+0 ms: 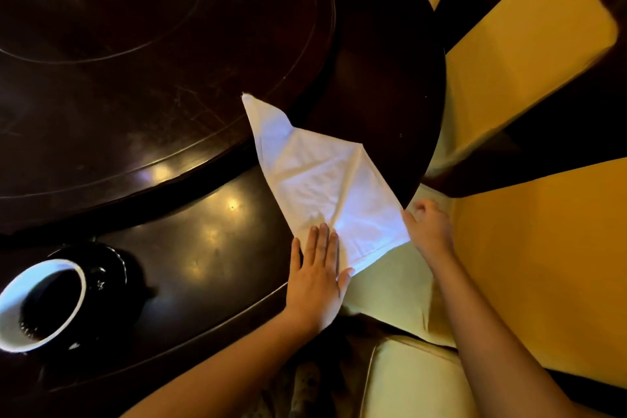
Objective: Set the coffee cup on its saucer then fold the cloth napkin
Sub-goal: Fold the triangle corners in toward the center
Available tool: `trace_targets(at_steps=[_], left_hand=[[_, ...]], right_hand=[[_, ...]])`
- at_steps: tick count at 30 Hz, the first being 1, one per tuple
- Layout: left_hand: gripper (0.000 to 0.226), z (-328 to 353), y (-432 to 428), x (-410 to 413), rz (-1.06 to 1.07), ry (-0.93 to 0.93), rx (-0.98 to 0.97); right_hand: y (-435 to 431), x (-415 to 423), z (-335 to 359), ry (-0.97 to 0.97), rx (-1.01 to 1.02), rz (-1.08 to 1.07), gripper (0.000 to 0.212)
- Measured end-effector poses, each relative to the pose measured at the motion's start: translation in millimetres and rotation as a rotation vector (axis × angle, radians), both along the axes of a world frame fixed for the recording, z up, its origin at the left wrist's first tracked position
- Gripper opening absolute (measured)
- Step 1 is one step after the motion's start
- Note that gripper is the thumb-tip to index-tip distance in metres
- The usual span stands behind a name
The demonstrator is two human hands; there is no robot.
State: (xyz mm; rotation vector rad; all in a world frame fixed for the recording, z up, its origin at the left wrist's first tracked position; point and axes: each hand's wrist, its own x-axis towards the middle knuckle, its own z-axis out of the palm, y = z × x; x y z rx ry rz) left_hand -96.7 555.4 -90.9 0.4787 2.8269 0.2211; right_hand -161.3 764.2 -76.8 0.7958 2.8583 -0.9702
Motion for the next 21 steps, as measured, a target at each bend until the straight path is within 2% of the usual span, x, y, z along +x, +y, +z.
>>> trace_targets(at_steps=[3, 5, 7, 10, 14, 19, 21], left_hand=[[0.065, 6.0, -1.5, -15.6, -0.005, 0.023, 0.066], [0.061, 10.3, -4.2, -41.6, -0.022, 0.059, 0.101], [0.058, 12.5, -8.2, -80.8, -0.018, 0.097, 0.091], [0.058, 17.5, -19.7, -152.6, -0.015, 0.186, 0.028], [0.064, 26.5, -47.4, -236.0, -0.028, 0.238, -0.119], [0.058, 37.6, -69.6, -271.7, -0.094, 0.385, -0.172], [0.049, 42.3, -71.0, -275.6, -0.101, 0.406, -0.176]], right_hand=[[-26.6, -24.6, 8.2, 0.169, 0.189, 0.311, 0.04], [-47.7, -43.5, 3.4, 0.137, 0.239, 0.527, 0.045], [-62.0, -60.4, -7.5, 0.076, 0.293, 0.615, 0.047], [-67.5, -81.2, -18.6, 0.094, 0.332, 0.541, 0.046], [-64.3, -95.1, -22.5, 0.193, 0.275, 0.469, 0.039], [-63.9, -92.1, -23.2, 0.297, 0.194, 0.392, 0.043], [-64.9, -91.4, -21.3, 0.307, 0.224, 0.355, 0.039]])
